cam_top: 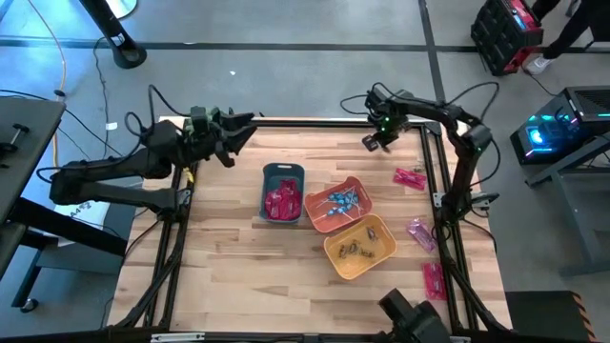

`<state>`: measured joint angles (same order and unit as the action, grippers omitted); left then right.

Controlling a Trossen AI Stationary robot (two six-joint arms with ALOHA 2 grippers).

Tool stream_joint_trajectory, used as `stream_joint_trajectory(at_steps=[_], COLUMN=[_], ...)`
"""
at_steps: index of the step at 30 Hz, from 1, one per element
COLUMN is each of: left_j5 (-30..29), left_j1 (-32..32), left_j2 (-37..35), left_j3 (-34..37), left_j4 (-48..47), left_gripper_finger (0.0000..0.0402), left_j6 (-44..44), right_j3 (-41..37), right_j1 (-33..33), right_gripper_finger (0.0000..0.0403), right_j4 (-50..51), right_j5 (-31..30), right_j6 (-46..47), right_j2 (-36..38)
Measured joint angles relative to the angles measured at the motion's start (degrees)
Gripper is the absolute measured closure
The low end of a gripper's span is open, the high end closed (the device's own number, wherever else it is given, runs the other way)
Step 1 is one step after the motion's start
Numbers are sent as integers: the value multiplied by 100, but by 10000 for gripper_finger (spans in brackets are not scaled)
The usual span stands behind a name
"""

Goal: Sort candy
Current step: Put the yellow candy into the yellow bin

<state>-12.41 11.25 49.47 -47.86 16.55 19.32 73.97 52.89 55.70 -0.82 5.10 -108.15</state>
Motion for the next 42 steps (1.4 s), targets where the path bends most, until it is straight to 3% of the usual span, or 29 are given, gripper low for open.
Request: stream_joint_trajectory(at_steps=[5,10,17,24,29,36,42], left_j5=[49,70,796,1363,1596,2003,2089], left_j1=[232,476,859,1102,1224,1415,1473], left_j2=[-280,-478,-385,-109,39,132,131], left_j3=[0,0,0,0,0,0,0], left_j4=[0,7,-9,-33,-24,-22,-22], left_gripper_finger=[163,163,163,163,163,163,163], left_j6=[-323,-568,-559,-279,-155,-136,6], right_j3=[6,11,17,17,17,17,17], right_j1=[-162,-606,-2255,-4565,-5711,-6334,-6420], right_gripper_finger=[399,401,402,402,402,395,334], right_j4=[122,221,214,236,234,225,241], right_j5=[-13,485,1575,1861,1764,1751,1747], right_j6=[291,874,1743,2512,2920,3425,3598], right_j2=[852,1825,2567,2435,2129,1551,1278])
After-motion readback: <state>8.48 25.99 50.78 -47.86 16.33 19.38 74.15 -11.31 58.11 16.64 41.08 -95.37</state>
